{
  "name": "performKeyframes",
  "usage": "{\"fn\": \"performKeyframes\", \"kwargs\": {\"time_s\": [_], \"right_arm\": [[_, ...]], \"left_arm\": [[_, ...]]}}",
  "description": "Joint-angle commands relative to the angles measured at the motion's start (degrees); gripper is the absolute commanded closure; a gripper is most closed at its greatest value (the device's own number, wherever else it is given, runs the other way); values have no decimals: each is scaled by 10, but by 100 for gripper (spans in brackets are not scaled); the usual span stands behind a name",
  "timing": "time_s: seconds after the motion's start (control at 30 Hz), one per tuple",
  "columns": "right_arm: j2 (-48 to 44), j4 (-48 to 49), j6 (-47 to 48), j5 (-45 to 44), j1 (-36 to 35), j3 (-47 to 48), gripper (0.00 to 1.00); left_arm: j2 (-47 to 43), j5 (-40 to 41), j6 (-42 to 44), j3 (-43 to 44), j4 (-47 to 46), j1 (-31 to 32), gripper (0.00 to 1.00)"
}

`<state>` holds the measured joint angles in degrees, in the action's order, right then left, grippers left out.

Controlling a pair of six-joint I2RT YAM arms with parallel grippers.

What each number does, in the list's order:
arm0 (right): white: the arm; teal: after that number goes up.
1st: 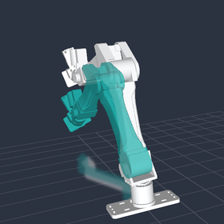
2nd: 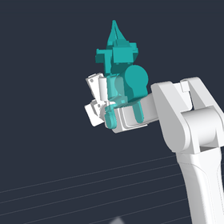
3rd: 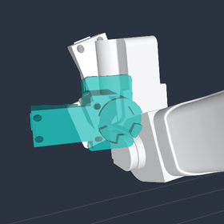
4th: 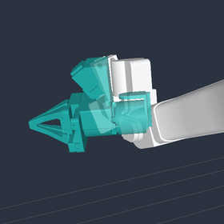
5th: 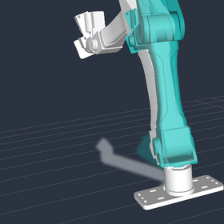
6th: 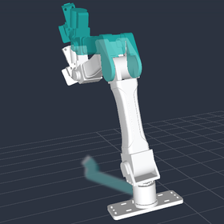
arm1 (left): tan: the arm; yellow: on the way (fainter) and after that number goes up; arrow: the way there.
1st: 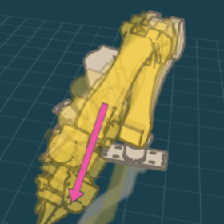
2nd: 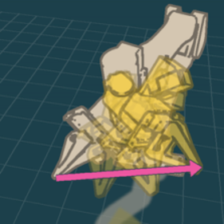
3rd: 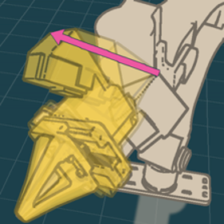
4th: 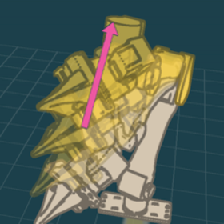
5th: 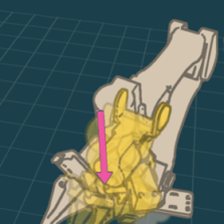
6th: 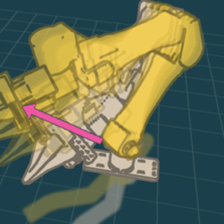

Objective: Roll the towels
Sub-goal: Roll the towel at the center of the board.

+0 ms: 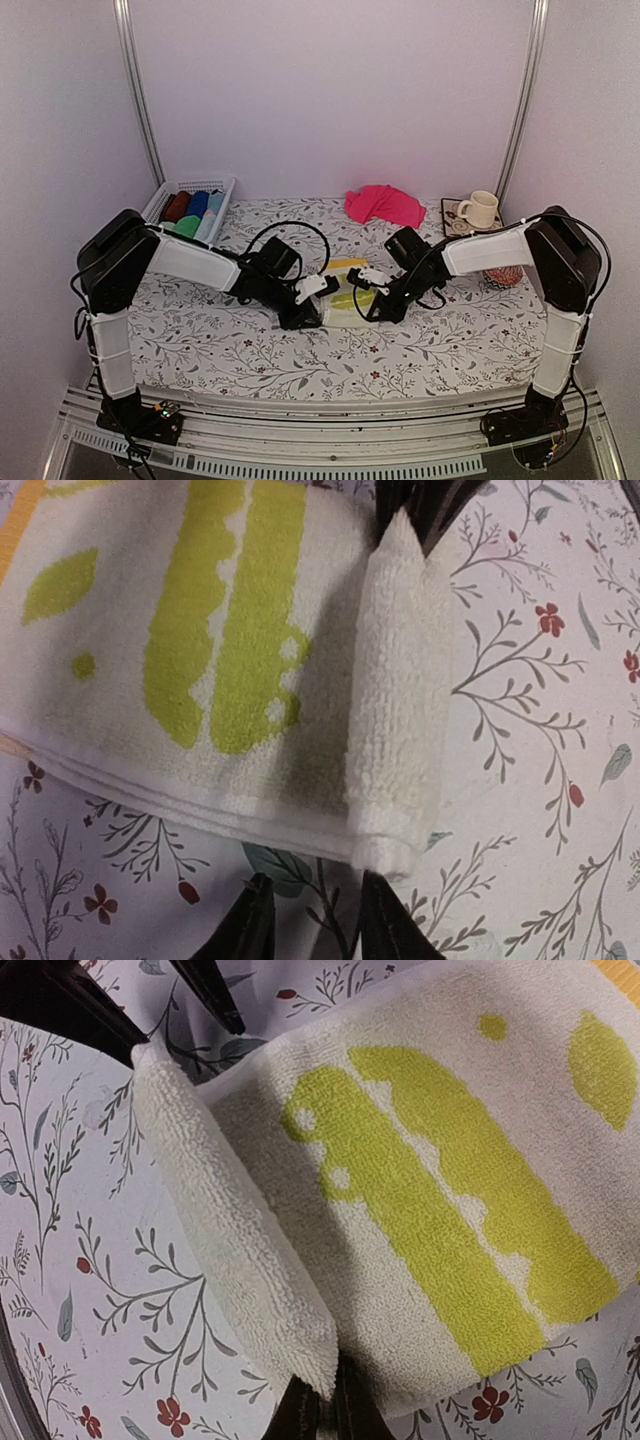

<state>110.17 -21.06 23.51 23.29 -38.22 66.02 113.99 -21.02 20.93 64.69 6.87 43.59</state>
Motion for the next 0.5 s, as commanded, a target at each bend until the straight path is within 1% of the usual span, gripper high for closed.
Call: {"fn": "performKeyframes", "kwargs": {"time_s": [0.0,0.1,0.13,0.23,0.27,0.47], "right_arm": [[18,-21,-8,3,4,24,92],[23,-25,-10,3,4,28,90],[25,-26,-11,2,4,28,90],[30,-29,-14,1,5,28,89],[31,-29,-14,2,5,46,90],[30,-36,-18,-4,6,62,90]], "left_arm": [[-60,10,-10,-41,-30,-4,68],[-99,-3,-9,-78,-57,-5,68],[-110,-9,-8,-88,-66,-4,65],[-127,-19,-13,-97,-82,-6,65],[-124,-19,-15,-92,-83,-6,64],[-78,-2,-53,-31,-76,-3,65]]}}
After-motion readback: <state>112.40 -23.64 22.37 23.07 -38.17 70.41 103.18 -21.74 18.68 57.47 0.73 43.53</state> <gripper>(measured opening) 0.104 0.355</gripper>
